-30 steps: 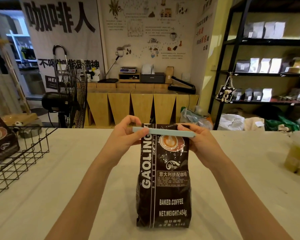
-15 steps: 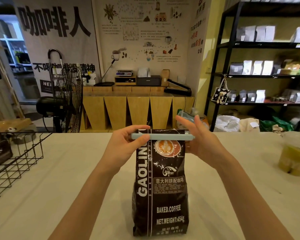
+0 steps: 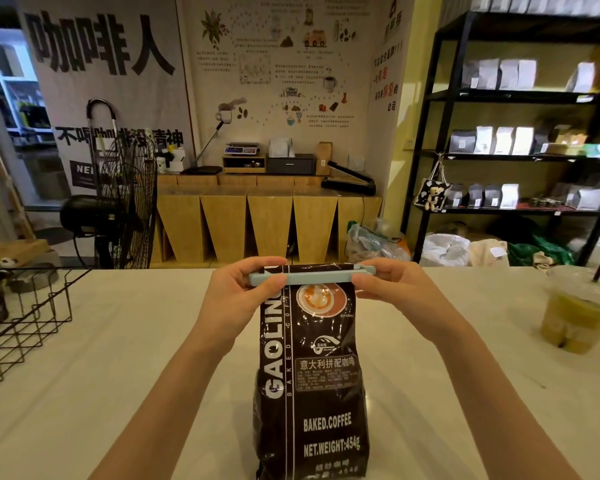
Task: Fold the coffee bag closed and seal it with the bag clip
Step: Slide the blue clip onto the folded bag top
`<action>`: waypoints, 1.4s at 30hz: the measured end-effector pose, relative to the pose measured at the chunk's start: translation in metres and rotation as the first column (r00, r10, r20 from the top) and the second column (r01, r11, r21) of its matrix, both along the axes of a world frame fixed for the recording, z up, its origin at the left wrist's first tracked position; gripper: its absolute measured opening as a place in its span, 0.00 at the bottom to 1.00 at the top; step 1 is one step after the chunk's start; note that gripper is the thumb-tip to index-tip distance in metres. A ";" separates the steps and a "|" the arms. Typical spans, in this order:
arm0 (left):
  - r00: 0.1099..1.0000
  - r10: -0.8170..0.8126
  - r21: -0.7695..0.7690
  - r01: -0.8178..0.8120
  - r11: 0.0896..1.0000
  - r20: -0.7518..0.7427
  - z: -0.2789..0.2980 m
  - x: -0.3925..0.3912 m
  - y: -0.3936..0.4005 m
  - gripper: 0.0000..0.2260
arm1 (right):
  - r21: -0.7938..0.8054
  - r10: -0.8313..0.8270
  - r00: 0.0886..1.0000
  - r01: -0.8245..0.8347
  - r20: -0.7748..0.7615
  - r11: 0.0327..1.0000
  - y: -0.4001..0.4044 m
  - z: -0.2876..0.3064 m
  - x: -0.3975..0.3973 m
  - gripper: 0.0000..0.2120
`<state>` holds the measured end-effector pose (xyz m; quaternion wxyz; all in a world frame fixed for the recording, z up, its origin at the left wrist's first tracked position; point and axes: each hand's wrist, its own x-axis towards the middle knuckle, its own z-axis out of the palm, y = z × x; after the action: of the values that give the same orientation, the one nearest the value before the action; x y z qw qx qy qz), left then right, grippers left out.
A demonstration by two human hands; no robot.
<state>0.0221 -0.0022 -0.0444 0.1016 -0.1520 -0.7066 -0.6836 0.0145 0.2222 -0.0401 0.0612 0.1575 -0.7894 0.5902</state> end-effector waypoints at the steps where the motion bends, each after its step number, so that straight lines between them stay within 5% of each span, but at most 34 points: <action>1: 1.000 0.000 0.006 0.000 1.000 0.006 0.000 0.000 -0.001 0.09 | -0.023 -0.003 1.000 0.003 -0.011 1.000 -0.001 -0.002 -0.001 0.09; 13: 1.000 0.008 -0.127 -0.008 0.992 0.001 0.007 0.004 -0.002 0.12 | -0.160 -0.029 0.998 0.021 -0.048 0.987 -0.009 -0.006 -0.002 0.03; 16: 0.908 0.143 -0.480 -0.336 0.811 -0.394 0.015 0.012 0.007 0.16 | -0.158 -0.012 0.996 -0.001 -0.084 0.987 -0.008 -0.003 0.001 0.08; 18: 0.800 0.062 -0.576 -0.482 0.660 -0.597 0.020 0.020 0.021 0.17 | -0.147 0.008 0.994 -0.025 -0.111 0.989 -0.008 0.000 0.004 0.07; 21: 0.851 -0.012 -0.734 -0.445 0.513 -0.525 0.026 0.021 0.037 0.16 | -0.122 0.045 0.986 -0.065 -0.160 0.990 -0.008 0.004 0.008 0.03; 25: 0.899 -0.039 -0.720 -0.323 0.614 -0.437 0.031 0.020 0.042 0.14 | -0.034 0.075 0.973 -0.084 -0.218 0.996 -0.002 0.008 0.018 0.06; 32: 0.863 0.062 -0.640 -0.418 0.644 -0.502 0.029 0.027 0.048 0.13 | 0.097 0.129 0.954 -0.106 -0.272 0.990 0.007 0.011 0.028 0.09; 42: 0.878 0.030 -0.626 -0.363 0.690 -0.477 0.030 0.028 0.047 0.13 | 0.012 -0.143 0.847 0.173 -0.511 0.985 -0.003 -0.012 0.034 0.13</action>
<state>0.0502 0.0450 -0.0145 0.2643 -0.2470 -0.8833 -0.2981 0.0488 0.2188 -0.0519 0.3109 0.2438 -0.7721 0.4978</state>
